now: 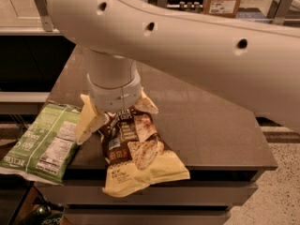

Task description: Move brown chip bag near blue plastic bottle

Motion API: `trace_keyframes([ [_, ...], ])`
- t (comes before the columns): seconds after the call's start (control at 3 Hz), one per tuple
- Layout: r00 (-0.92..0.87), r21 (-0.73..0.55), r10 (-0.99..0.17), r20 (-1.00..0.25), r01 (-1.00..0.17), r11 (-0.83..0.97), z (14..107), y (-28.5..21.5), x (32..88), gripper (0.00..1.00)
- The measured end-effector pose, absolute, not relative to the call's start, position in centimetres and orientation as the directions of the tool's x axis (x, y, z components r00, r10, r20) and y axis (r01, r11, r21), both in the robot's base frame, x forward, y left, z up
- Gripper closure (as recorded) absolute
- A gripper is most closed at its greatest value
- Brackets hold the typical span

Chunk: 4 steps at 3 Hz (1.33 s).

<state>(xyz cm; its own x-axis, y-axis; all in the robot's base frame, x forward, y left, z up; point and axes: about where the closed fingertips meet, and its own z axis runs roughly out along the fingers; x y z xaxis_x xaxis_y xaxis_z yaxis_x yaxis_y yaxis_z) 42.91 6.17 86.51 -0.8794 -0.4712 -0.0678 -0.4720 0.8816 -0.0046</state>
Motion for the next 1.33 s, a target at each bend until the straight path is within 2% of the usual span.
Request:
trace_keyframes([
  [0.67, -0.871, 0.012, -0.491, -0.036, -0.491, 0.871, 85.3, 6.9, 43.1, 0.0],
  [1.33, -0.87, 0.034, -0.485, -0.084, -0.489, 0.872, 85.7, 4.8, 46.1, 0.0],
])
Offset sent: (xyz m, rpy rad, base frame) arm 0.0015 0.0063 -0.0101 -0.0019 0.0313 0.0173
